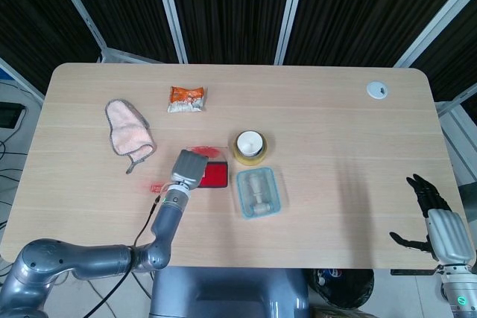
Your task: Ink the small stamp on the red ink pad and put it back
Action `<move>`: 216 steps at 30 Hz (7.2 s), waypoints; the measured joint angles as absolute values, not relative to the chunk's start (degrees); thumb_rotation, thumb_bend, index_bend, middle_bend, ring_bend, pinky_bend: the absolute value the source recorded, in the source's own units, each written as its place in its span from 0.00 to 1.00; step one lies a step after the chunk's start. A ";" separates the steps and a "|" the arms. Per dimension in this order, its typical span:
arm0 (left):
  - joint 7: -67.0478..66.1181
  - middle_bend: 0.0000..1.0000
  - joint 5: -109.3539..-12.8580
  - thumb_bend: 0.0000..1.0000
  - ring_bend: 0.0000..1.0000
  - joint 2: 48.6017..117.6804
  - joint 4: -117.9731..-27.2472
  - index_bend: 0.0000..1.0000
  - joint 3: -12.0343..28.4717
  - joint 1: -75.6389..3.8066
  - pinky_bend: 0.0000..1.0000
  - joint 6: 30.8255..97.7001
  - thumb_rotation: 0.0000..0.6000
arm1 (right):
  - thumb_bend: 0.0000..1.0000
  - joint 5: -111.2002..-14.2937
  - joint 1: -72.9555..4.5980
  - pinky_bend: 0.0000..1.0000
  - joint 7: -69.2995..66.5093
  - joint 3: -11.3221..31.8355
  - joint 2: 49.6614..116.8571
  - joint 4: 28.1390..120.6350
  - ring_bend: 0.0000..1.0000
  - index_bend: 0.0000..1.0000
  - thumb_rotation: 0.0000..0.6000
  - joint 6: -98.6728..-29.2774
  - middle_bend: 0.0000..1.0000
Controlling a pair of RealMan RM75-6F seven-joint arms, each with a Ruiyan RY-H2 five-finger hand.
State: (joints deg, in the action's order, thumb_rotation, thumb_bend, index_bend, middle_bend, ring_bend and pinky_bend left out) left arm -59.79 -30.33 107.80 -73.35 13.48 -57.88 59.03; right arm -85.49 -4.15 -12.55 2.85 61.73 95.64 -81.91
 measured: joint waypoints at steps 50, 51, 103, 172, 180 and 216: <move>-61.26 0.76 -29.28 0.58 0.59 108.51 -72.01 0.74 12.84 -60.19 0.65 59.55 1.00 | 0.11 -85.26 -4.33 0.18 -12.86 2.91 61.68 95.64 0.00 0.00 1.00 -81.61 0.00; -61.30 0.76 -29.30 0.58 0.59 108.64 -71.84 0.74 12.73 -60.22 0.65 59.53 1.00 | 0.11 -85.25 -4.34 0.18 -12.87 2.91 61.67 95.64 0.00 0.00 1.00 -81.58 0.00; -62.75 0.76 -32.76 0.58 0.59 105.52 -77.70 0.74 11.77 -59.38 0.65 63.47 1.00 | 0.12 -85.55 -4.23 0.18 -12.76 2.85 61.67 95.70 0.00 0.00 1.00 -81.98 0.00; -61.07 0.56 -36.03 0.39 0.44 101.04 -80.54 0.56 3.38 -49.28 0.56 65.95 1.00 | 0.13 -86.04 -4.18 0.18 -12.56 2.70 61.78 95.75 0.00 0.00 1.00 -82.35 0.00; -62.94 0.50 -34.38 0.39 0.40 101.33 -80.57 0.51 3.86 -49.20 0.52 66.74 1.00 | 0.13 -86.16 -4.16 0.18 -12.64 2.66 61.75 95.75 0.00 0.00 1.00 -82.40 0.00; -66.34 0.00 -32.15 0.06 0.04 99.47 -84.88 0.03 4.58 -49.29 0.17 68.14 1.00 | 0.13 -86.65 -4.05 0.18 -12.63 2.56 61.78 95.66 0.00 0.00 1.00 -82.88 0.00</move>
State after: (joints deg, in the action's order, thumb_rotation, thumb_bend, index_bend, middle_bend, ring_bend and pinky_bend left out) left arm -66.34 -32.15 99.47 -84.88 4.58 -49.29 68.14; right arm -86.65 -4.05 -12.63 2.56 61.78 95.66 -82.88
